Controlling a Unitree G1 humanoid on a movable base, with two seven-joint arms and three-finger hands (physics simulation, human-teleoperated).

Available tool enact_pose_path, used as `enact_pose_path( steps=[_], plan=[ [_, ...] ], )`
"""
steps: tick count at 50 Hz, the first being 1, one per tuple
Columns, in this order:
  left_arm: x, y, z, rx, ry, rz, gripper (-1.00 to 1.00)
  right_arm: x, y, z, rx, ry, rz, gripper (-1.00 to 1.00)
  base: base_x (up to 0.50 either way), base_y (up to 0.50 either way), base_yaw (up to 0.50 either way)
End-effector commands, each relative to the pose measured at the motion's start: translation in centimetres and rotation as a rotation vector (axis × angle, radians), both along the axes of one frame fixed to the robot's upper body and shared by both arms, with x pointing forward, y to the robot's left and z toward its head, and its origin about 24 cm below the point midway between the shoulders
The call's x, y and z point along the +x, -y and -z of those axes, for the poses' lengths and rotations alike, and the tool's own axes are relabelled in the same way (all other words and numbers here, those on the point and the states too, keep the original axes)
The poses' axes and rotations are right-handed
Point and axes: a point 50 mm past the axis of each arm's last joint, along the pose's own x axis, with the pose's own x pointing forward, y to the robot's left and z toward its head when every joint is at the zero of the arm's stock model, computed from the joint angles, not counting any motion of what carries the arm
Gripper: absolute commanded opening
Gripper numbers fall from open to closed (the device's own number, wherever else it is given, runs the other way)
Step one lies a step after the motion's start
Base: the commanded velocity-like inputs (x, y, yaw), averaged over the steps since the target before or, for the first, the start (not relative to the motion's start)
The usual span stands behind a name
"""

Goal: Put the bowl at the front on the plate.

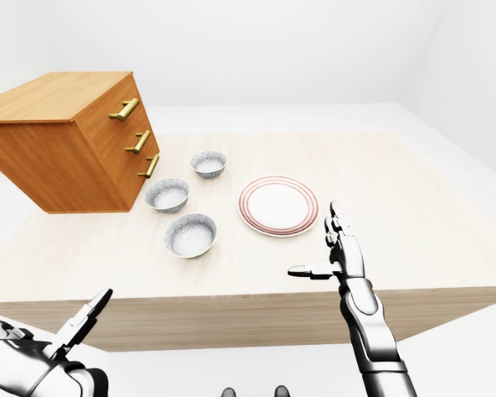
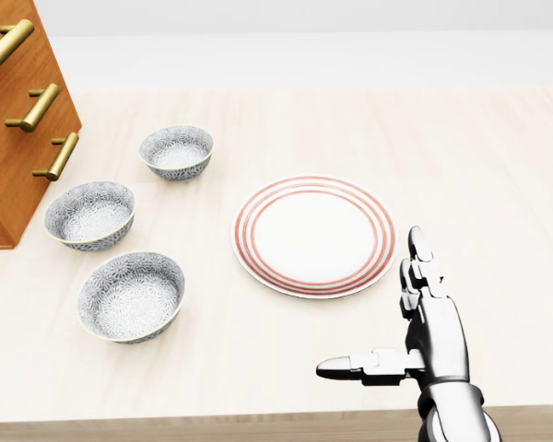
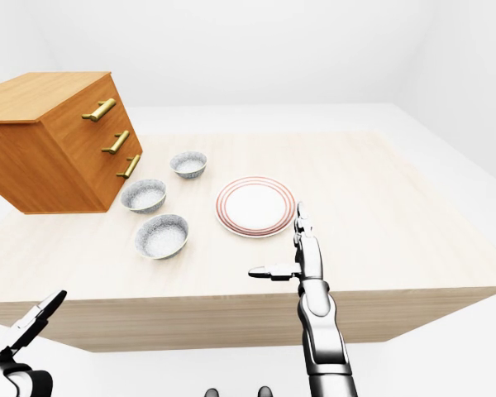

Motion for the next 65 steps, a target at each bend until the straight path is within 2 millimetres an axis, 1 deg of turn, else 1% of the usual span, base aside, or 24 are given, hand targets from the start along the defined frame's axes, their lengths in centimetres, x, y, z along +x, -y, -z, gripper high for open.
enact_pose_path(
  steps=[1, 6, 10, 12, 14, 20, 24, 29, 32, 35, 39, 62, 63, 65],
  plan=[
    [0.2, 0.0, 0.3, -0.002, -0.016, 0.007, 1.0, -0.1, -0.1, -0.2, -0.018, 0.007, -0.003, 1.0, 0.0, 0.0, 0.0],
    [0.2, 0.0, 0.3, -0.001, -0.013, 0.01, 1.0, -0.1, -0.2, -0.2, -0.024, 0.007, -0.009, 1.0, 0.0, 0.0, 0.0],
    [0.1, -0.1, 0.3, -0.01, -0.006, -0.007, 1.0, -0.3, -0.5, -0.7, -0.032, 0.039, -0.028, 1.0, 0.0, 0.0, 0.0],
    [0.3, -0.1, 0.6, -0.016, -0.017, -0.004, 1.0, -0.2, -0.4, -0.7, -0.03, 0.035, -0.029, 1.0, 0.0, 0.0, 0.0],
    [0.2, 0.0, 0.3, -0.008, -0.009, -0.003, 1.0, -0.3, -0.5, -0.7, -0.035, 0.041, -0.032, 1.0, 0.0, 0.0, 0.0],
    [0.3, 0.0, 0.4, -0.01, -0.016, -0.004, 1.0, -0.2, -0.3, -0.5, -0.029, 0.04, -0.028, 1.0, 0.0, 0.0, 0.0],
    [0.4, 0.0, 0.6, -0.013, -0.02, -0.004, 1.0, -0.2, -0.5, -0.6, -0.035, 0.039, -0.033, 1.0, 0.49, 0.0, 0.0],
    [0.1, 0.0, -0.2, 0.002, 0.007, -0.007, 1.0, -0.2, -0.5, -0.5, -0.037, 0.056, -0.044, 1.0, 0.5, 0.0, 0.0],
    [0.3, -0.1, 0.3, -0.009, -0.009, -0.005, 1.0, -0.3, -0.6, -0.9, -0.035, 0.065, -0.048, 1.0, 0.5, 0.0, 0.0],
    [0.1, 0.0, -0.2, 0.003, 0.007, -0.006, 1.0, -0.3, -0.6, -0.8, -0.035, 0.067, -0.049, 1.0, 0.5, 0.0, 0.0],
    [0.3, -0.1, 0.5, -0.013, -0.014, -0.003, 1.0, -0.3, -0.6, -0.8, -0.036, 0.067, -0.05, 1.0, 0.5, 0.0, 0.0],
    [0.5, 0.0, 0.5, -0.014, -0.017, -0.004, 1.0, -0.5, -0.7, -1.0, -0.052, 0.084, -0.057, 1.0, 0.5, 0.0, 0.0],
    [0.5, -0.1, 0.5, -0.015, -0.017, -0.005, 1.0, -0.5, -0.6, -0.9, -0.078, 0.055, -0.049, 1.0, 0.34, 0.0, 0.0],
    [0.5, -0.1, 0.6, -0.016, -0.019, -0.005, 1.0, -0.9, -0.7, -1.7, -0.052, 0.103, -0.064, 1.0, 0.0, 0.0, 0.0]
  ],
)
